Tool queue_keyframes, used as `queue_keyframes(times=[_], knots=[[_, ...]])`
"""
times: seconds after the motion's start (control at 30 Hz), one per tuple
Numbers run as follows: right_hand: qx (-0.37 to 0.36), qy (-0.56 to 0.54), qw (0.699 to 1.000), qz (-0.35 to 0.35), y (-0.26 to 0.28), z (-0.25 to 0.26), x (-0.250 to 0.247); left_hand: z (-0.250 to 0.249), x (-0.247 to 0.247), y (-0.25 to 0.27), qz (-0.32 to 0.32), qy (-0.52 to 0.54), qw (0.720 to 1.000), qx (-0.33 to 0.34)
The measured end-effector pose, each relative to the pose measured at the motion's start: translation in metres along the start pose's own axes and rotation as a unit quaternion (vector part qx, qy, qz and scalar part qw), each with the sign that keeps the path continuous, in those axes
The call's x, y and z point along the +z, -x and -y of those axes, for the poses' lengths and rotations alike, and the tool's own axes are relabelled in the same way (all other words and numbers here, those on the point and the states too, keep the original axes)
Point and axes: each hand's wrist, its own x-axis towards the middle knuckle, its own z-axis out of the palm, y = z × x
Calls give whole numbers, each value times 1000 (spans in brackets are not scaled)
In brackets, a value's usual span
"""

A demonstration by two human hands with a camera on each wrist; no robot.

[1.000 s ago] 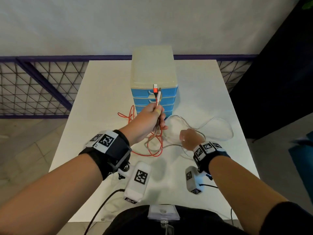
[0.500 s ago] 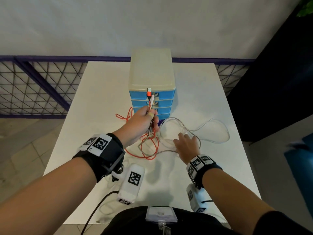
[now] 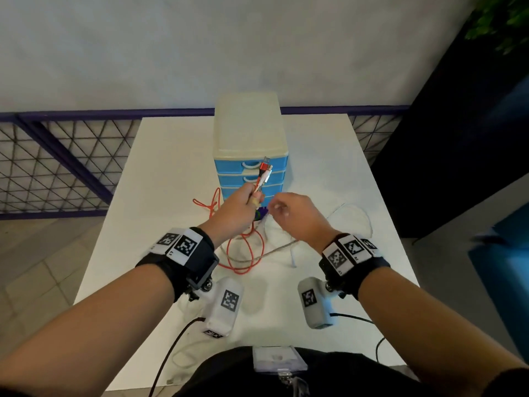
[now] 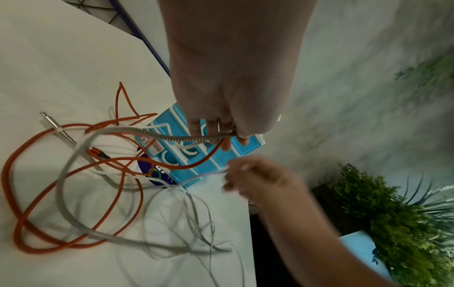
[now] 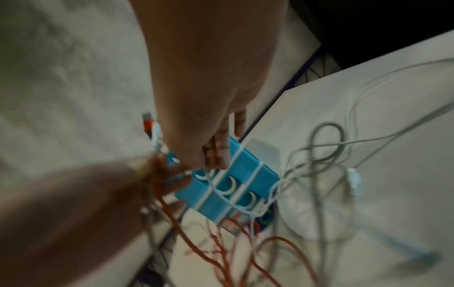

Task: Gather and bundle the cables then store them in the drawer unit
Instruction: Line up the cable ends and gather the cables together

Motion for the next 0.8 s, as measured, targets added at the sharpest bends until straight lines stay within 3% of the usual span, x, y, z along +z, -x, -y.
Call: queue_keyframes(times=[0.07, 0.13, 0.3, 0.4, 0.47, 0.67, 0.8], knots=[[64, -213, 973, -54, -3, 12, -12, 0, 1, -1, 14, 6, 1000, 7], [83, -313, 943, -76, -8, 22, -22, -2, 3, 0, 25, 70, 997, 20], [118, -413, 897, -103, -17, 30, -23, -24, -1, 7, 27, 201, 978, 49], [110, -487, 866, -42, -17, 44, -17, -30, -6, 6, 34, 297, 953, 42], [118, -486, 866, -3, -17, 61, -17, -27, -12, 4, 33, 328, 944, 23], [85, -479, 874, 7, -27, 83, -20, -21, -36, 8, 119, 278, 953, 29], [55, -522, 851, -21, -34, 99, -27, -10, -42, 16, 176, 140, 972, 64]])
